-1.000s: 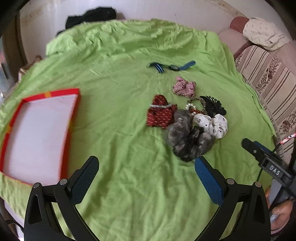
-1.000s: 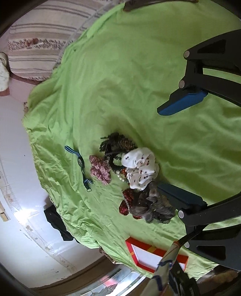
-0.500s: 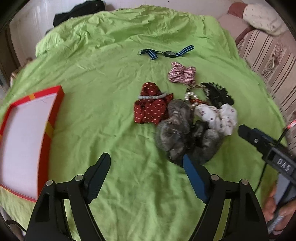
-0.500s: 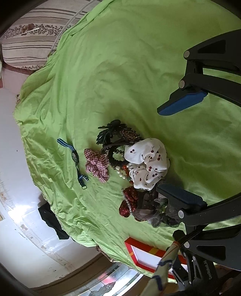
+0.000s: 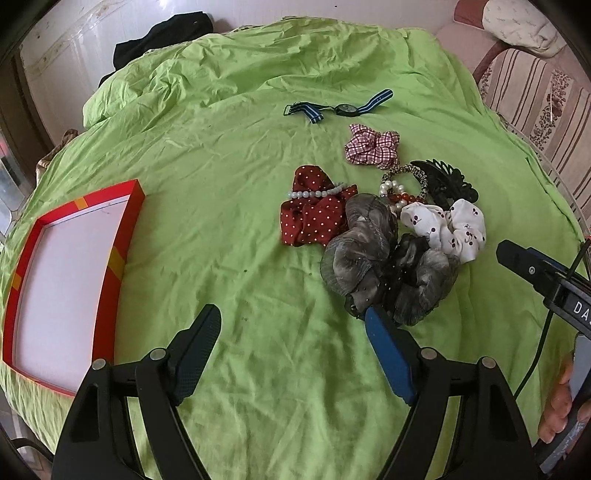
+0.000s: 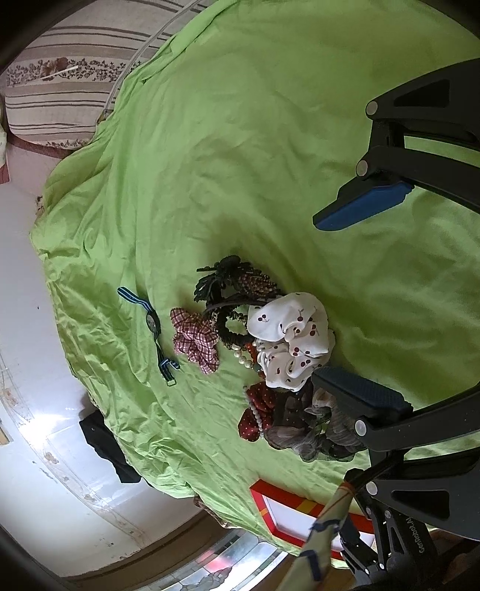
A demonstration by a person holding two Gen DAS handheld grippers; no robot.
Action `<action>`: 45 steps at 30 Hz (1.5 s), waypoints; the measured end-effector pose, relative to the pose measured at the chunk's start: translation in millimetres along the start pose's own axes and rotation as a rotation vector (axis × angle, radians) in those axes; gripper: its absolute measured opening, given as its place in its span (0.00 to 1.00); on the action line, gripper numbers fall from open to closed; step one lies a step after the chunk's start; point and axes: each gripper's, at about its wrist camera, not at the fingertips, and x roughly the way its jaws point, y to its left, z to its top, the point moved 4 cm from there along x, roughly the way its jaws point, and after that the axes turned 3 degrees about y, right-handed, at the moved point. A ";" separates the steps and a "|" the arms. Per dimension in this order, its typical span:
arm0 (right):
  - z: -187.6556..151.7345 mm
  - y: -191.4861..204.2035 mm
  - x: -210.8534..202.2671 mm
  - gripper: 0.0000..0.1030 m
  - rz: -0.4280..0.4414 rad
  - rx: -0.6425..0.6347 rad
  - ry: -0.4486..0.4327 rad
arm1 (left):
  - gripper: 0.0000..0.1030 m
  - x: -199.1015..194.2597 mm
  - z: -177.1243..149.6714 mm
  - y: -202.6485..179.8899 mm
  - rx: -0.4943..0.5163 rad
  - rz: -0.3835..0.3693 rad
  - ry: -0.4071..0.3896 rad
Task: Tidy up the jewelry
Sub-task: 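Grasp the grey sheer scrunchie with left gripper while right grasps white cherry-print scrunchie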
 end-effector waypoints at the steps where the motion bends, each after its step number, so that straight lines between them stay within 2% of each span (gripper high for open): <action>1: -0.5 -0.2 -0.6 0.78 -0.001 0.001 0.000 | 0.78 0.0 -0.6 0.0 -0.001 0.001 0.000; 7: -0.8 -0.3 -1.7 0.78 0.003 0.006 0.003 | 0.78 -0.3 -2.7 4.6 -0.015 -0.002 0.005; 12: -0.1 -0.1 -0.4 0.78 0.029 0.016 0.008 | 0.78 -0.8 -1.5 11.5 -0.043 -0.044 0.004; 18: 4.2 -1.5 3.7 0.78 0.109 0.062 0.016 | 0.77 -0.3 4.8 25.6 -0.132 -0.200 -0.002; 21: 7.2 -2.8 9.8 0.78 0.166 0.107 0.035 | 0.78 4.4 10.2 22.9 -0.161 -0.306 0.008; 22: 8.6 -3.5 11.9 0.78 0.183 0.123 0.040 | 0.77 5.6 11.2 19.2 -0.161 -0.321 0.009; 24: 11.6 -3.4 18.1 0.75 0.213 0.152 0.050 | 0.77 11.1 15.1 10.7 -0.153 -0.352 0.014; 26: 14.1 -1.8 23.5 0.68 0.224 0.159 0.057 | 0.77 20.0 19.6 -1.9 -0.129 -0.383 0.027; 31: 18.7 5.7 42.4 0.56 0.218 0.133 0.092 | 0.77 47.2 25.4 -27.7 -0.087 -0.401 0.078; 33: 19.2 7.4 50.2 0.47 0.208 0.130 0.107 | 0.61 55.5 25.8 -32.9 -0.095 -0.408 0.098; 34: 19.5 7.9 54.4 0.36 0.206 0.131 0.119 | 0.36 60.2 25.1 -34.3 -0.098 -0.416 0.121; 35: 19.4 7.4 56.9 0.26 0.205 0.132 0.126 | 0.19 63.5 24.2 -35.8 -0.105 -0.429 0.142; 37: 18.4 6.5 59.7 0.15 0.209 0.141 0.139 | 0.17 62.3 22.7 -36.1 -0.111 -0.434 0.149; 40: 17.0 9.0 49.1 0.12 0.208 0.127 0.130 | 0.14 44.6 21.9 -34.2 -0.086 -0.398 0.118; 45: 14.4 16.7 23.2 0.10 0.213 0.097 0.108 | 0.14 7.1 18.0 -18.3 -0.105 -0.417 0.077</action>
